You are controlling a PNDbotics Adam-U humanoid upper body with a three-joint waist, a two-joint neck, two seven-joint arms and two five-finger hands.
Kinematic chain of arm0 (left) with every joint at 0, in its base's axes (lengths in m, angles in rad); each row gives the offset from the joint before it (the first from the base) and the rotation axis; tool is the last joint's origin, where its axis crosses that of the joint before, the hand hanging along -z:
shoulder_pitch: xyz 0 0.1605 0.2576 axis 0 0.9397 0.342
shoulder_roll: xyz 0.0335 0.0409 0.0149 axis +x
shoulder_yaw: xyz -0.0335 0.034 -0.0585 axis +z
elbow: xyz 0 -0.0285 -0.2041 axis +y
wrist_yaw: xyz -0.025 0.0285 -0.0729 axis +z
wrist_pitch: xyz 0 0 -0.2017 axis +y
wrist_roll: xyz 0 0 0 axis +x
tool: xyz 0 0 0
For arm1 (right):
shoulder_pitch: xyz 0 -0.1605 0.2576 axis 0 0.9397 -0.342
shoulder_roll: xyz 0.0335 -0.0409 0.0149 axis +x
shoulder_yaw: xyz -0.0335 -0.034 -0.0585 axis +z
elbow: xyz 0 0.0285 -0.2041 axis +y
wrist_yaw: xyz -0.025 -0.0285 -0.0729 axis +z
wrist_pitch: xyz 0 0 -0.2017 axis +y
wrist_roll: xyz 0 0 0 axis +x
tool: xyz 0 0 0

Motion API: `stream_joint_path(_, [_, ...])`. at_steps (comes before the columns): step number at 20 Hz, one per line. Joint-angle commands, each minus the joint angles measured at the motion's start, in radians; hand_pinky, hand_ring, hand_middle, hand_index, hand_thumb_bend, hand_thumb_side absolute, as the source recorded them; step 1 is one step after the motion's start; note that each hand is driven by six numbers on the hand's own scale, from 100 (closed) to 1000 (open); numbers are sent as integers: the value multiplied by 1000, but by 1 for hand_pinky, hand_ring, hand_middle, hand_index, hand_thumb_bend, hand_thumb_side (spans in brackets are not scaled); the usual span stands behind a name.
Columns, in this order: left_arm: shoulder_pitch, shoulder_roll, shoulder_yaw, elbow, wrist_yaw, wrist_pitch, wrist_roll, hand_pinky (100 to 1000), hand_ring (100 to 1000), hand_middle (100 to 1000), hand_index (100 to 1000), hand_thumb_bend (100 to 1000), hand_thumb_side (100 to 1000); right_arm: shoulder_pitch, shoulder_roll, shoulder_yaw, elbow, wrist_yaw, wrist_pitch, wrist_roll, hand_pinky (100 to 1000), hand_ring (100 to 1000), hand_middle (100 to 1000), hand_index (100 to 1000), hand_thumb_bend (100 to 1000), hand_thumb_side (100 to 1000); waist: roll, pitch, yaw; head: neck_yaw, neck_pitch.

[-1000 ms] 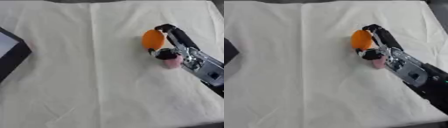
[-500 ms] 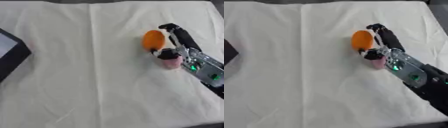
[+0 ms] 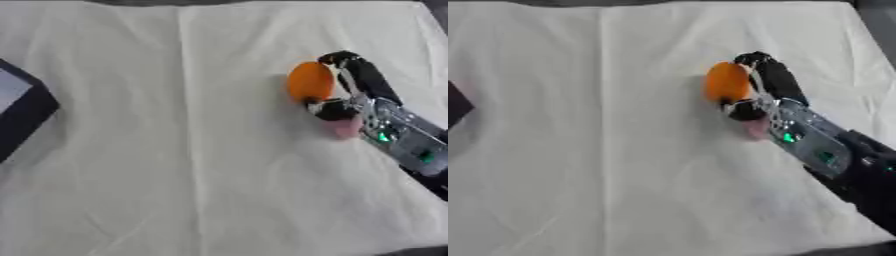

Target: Pick up the objects with one hand, pass them to the other hand, and then place them into the box on the other side of the table.

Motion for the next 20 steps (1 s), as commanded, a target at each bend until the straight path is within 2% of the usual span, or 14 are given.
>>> stream_joint_path(1, [-10,10,7,-18,-3,-1,-2,1000,627,669,672,100,734,0,-13,-15,-14,-24,15,-27,763,768,575,674,412,100,-8,4,0,-6,-15])
stream_joint_path(4, [-10,10,7,-18,-2,-1,-2,1000,627,667,670,100,735,-1,-11,-13,-14,-53,8,-69,739,729,517,621,383,100,-7,2,-1,-6,-14])
stream_joint_path(8, [-8,9,8,-18,-1,-1,-1,1000,627,661,666,100,739,0,-12,-11,-14,-83,-16,-121,714,693,459,583,300,100,-4,-3,-4,-6,-12])
stream_joint_path(15, [3,10,10,-16,1,-2,2,1000,625,658,665,100,738,2,-8,1,-14,-67,-80,-167,703,685,470,597,239,100,7,-27,-22,3,5])
stream_joint_path(20, [10,16,10,-15,4,-4,2,1000,626,660,665,100,733,-7,7,11,-14,-63,-148,-217,695,688,481,600,188,100,13,-48,-38,15,19])
